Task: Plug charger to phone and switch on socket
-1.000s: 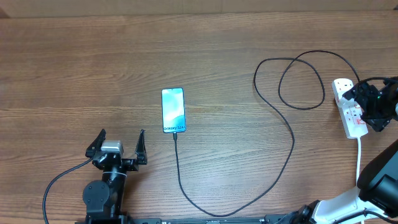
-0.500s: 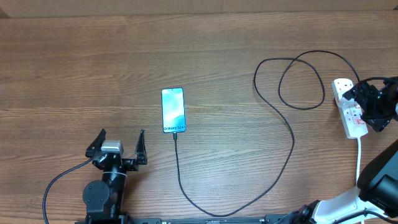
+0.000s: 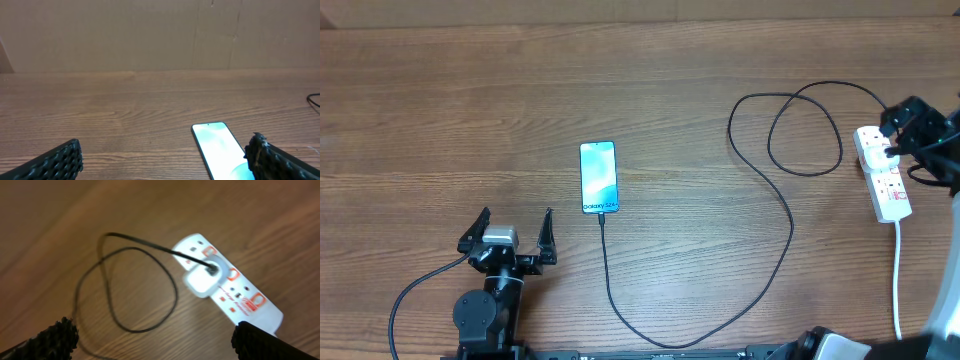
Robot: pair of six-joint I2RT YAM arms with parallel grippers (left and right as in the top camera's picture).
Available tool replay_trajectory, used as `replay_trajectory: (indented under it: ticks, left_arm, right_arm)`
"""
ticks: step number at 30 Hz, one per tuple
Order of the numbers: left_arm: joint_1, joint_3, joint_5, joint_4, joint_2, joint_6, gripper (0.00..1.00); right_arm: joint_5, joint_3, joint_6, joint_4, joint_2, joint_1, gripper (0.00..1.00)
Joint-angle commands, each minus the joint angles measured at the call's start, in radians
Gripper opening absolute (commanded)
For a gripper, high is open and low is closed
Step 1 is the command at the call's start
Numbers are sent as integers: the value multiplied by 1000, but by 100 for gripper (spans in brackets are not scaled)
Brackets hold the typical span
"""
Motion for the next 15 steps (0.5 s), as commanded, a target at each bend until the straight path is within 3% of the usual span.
replay_trajectory:
  ticks: [1,7,10,15]
  left_arm:
    - [3,-4,-11,-3,-12,19,100]
    - [3,-4,-11,-3,-12,19,100]
    - [3,-4,-11,-3,-12,19,100]
    - [3,-4,-11,-3,-12,19,100]
  right_arm:
    - [-1,13,-1,1,-79,79,100]
    - [0,13,-3,1,-164,228,100]
    - [103,12,-17,-2,-194,294,100]
    - [145,-53,-18,-5,-216,329,100]
